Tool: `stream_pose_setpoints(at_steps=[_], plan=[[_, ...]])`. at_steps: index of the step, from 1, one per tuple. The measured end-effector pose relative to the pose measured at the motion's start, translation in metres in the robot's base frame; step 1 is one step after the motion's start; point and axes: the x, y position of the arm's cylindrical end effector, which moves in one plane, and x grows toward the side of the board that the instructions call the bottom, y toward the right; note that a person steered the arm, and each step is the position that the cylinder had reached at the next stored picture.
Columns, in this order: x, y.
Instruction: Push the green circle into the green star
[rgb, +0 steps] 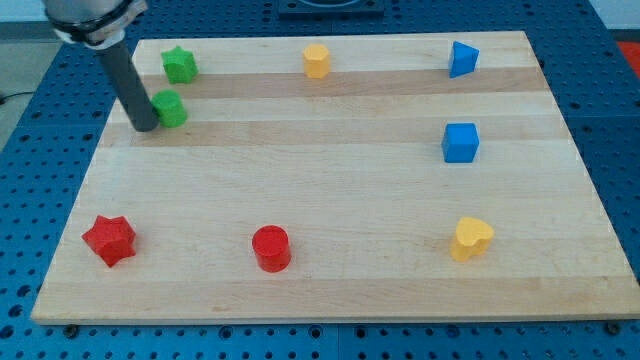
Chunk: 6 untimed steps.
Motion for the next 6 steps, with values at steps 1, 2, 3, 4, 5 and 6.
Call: stream_pose_setpoints(at_steps=[1,2,3,4,5,6], plan=[[0.012,0.019],[0.018,0.026],[-0.009,0.035],[-0.039,0.041],[-0.055,0.041],[-0.062,0.115]])
